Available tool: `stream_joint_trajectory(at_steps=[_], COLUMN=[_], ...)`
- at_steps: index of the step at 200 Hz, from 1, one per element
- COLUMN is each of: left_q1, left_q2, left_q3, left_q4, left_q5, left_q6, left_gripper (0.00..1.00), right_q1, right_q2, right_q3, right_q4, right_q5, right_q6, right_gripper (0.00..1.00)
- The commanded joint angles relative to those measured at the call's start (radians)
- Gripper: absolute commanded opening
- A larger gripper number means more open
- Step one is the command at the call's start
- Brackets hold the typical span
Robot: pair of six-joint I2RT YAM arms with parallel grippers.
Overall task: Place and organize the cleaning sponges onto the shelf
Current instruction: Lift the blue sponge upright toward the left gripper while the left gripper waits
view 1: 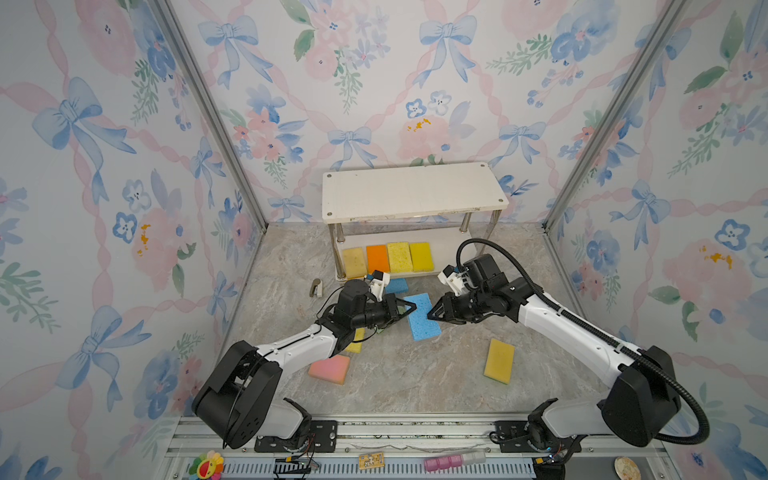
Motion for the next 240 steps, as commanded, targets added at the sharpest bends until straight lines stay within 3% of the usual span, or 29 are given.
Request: stream_joint_trajectory(at_steps=[1, 43, 84, 240], left_q1=[0.003, 0.02, 0.031, 0.047], left_q2=[-0.012, -0.001, 0.003, 0.012], left_q3=[-0.004, 0.011, 0.012, 0.009], left_q4=[0.009, 0.01, 0.011, 0.031], left_q5=[0.005, 0.017, 0.023, 0.02], left_q6=[0.011, 0.014, 0.013, -0.006], left_gripper=[0.0, 0.0, 0.0, 0.0], right_q1=[0.006, 0.006, 0.006, 0.019], right_q2=[-0.04, -0.076, -0.081, -0.05], right_q3=[-0.051, -0.101, -0.119, -0.202], right_q4=[0.038, 0.038, 0.046, 0.222], right_q5=[-0.01, -0.014, -0.008, -0.057], right_q6=[0.069, 0.113, 0.118, 0.205], right_gripper=[0.33, 0.38, 0.5, 0.45])
